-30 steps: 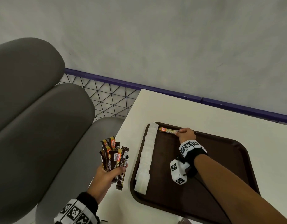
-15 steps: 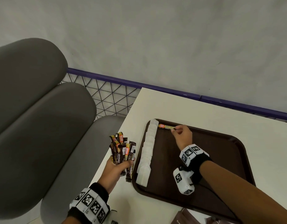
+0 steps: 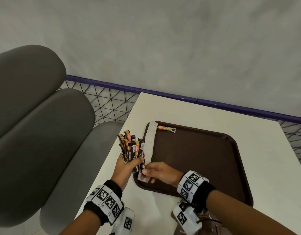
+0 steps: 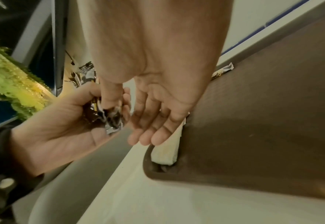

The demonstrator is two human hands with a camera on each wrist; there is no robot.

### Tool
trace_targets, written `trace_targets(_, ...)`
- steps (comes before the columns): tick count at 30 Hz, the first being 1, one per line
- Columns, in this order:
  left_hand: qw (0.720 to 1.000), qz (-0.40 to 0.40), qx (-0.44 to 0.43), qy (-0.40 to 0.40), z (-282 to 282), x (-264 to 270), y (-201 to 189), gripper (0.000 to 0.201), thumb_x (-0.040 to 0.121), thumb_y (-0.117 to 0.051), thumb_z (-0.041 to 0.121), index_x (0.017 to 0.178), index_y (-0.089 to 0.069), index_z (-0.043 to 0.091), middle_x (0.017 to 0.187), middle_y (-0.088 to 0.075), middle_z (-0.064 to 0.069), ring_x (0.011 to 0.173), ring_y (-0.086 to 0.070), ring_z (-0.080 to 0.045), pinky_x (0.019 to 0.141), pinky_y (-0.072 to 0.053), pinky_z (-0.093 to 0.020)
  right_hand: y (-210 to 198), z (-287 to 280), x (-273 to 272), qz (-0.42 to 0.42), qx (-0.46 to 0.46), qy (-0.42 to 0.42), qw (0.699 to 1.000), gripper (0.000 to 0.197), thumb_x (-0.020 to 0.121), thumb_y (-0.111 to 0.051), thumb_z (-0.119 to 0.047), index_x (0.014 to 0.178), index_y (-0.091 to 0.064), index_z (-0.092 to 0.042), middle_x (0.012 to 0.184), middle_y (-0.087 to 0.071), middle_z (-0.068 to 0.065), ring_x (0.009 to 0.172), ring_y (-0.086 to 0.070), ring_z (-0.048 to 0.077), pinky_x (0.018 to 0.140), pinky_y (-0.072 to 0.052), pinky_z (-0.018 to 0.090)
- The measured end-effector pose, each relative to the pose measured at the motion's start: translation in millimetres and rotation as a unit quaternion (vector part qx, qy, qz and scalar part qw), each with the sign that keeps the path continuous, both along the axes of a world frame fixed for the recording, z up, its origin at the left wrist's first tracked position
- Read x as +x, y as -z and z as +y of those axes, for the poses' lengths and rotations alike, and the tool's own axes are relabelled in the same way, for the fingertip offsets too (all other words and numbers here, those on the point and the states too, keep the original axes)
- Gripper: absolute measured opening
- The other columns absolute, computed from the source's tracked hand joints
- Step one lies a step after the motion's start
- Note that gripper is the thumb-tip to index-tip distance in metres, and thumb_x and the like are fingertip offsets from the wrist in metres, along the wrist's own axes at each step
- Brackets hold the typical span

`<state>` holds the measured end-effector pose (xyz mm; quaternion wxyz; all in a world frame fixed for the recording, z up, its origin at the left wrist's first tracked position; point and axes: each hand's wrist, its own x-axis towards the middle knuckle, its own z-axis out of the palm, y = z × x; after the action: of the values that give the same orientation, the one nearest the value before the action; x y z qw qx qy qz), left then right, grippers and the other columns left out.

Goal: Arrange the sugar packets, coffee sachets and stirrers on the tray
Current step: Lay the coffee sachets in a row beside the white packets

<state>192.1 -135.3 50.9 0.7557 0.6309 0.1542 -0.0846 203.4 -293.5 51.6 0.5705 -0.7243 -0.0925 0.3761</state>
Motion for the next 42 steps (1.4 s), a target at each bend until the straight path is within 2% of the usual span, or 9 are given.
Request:
trace_targets(5,1.0,-0.009,0.004,-0.028,1.9,-1.6,-2.8,0.034,0.078,-0.067,-0.004,0.109,-0.062,0.008,0.101,-0.07,-0.015,0.096,-0.066,-0.032,0.087,-0.052,-0.044,-6.5,-6.3,-0.2,-0.042,0.014,0.087,0.995,0.005,0.086,-0.063,-0.015,0.081,-0.061,-0.017,0.078,-0.061,-0.001,0.061,-0.054,0.001,0.059,-0.045,0.014)
trace_targets(9,0.998,-0.004,-0.029,-0.049,9.7,-1.3,-13.2,0.033,0.077,-0.066,-0.008,0.104,-0.061,0.01,0.098,-0.069,-0.014,0.086,-0.065,-0.026,0.082,-0.052,-0.038,-7.6,-23.3,6.2,-0.128,-0.064,0.176,0.974,0.027,0.071,-0.077,-0.015,0.076,-0.052,-0.02,0.073,-0.053,-0.007,0.066,-0.045,0.006,0.06,-0.039,0.016)
trace_targets(16,0.999,0.005,-0.045,-0.024,9.8,2.9,-18.3,0.027,0.076,-0.068,0.0,0.097,-0.062,0.016,0.101,-0.071,-0.013,0.093,-0.065,-0.029,0.081,-0.05,-0.039,-11.9,-35.2,11.1,-0.181,-0.146,0.141,0.962,0.032,0.071,-0.077,-0.015,0.075,-0.047,-0.023,0.07,-0.051,-0.009,0.063,-0.044,0.003,0.059,-0.035,0.013)
trace_targets(21,1.0,0.022,0.008,-0.014,3.7,6.8,-12.3,0.062,0.047,-0.078,0.028,0.105,-0.064,0.011,0.096,-0.07,-0.013,0.092,-0.063,-0.032,0.079,-0.05,-0.046,-14.2,-32.8,15.7,-0.17,-0.135,0.13,0.967,0.033,0.068,-0.079,-0.011,0.074,-0.049,-0.023,0.07,-0.052,-0.008,0.062,-0.044,0.004,0.058,-0.035,0.014)
trace_targets(24,0.999,0.019,0.006,-0.032,2.6,8.9,-11.7,0.051,0.057,-0.075,0.015,0.106,-0.062,0.005,0.088,-0.068,-0.012,0.078,-0.06,-0.025,0.067,-0.048,-0.033,-13.5,-34.0,18.5,-0.135,-0.09,0.15,0.975,0.027,0.069,-0.078,-0.011,0.076,-0.054,-0.02,0.074,-0.055,-0.005,0.066,-0.047,0.007,0.058,-0.039,0.017)
trace_targets(28,0.997,0.019,-0.015,-0.068,1.6,13.1,-8.9,0.02,0.078,-0.068,0.0,0.095,-0.063,0.008,0.08,-0.067,-0.011,0.073,-0.06,-0.024,0.073,-0.048,-0.036,-11.1,-37.6,13.2,-0.048,0.037,0.25,0.966,0.008,0.081,-0.067,-0.008,0.088,-0.063,-0.007,0.073,-0.058,0.0,0.06,-0.05,0.007,0.053,-0.046,0.016)
trace_targets(33,0.998,0.026,-0.024,-0.053,-2.4,20.4,1.2,0.025,0.077,-0.07,0.003,0.102,-0.063,0.003,0.082,-0.068,-0.013,0.063,-0.06,-0.021,0.063,-0.049,-0.03,1.2,-43.2,18.1,-0.032,0.056,0.352,0.934,0.005,0.085,-0.062,-0.006,0.085,-0.067,-0.008,0.072,-0.06,0.0,0.063,-0.05,0.008,0.056,-0.046,0.019)
trace_targets(38,0.996,0.028,-0.054,-0.061,4.4,22.5,5.7,0.024,0.078,-0.07,0.004,0.101,-0.063,0.009,0.087,-0.071,-0.012,0.083,-0.065,-0.027,0.082,-0.051,-0.041,10.9,-69.3,62.3,-0.054,-0.044,0.448,0.891,0.007,0.085,-0.062,-0.008,0.08,-0.067,-0.01,0.07,-0.057,0.0,0.059,-0.042,0.007,0.05,-0.036,0.013)
trace_targets(42,0.995,0.028,-0.068,-0.062,17.7,27.3,13.2,0.054,0.066,-0.079,0.007,0.117,-0.059,0.005,0.105,-0.069,-0.017,0.1,-0.065,-0.03,0.074,-0.053,-0.033,24.7,-87.4,107.5,-0.063,-0.125,0.455,0.879,0.016,0.083,-0.065,-0.009,0.095,-0.07,0.0,0.085,-0.063,0.005,0.084,-0.055,0.014,0.073,-0.039,0.02)
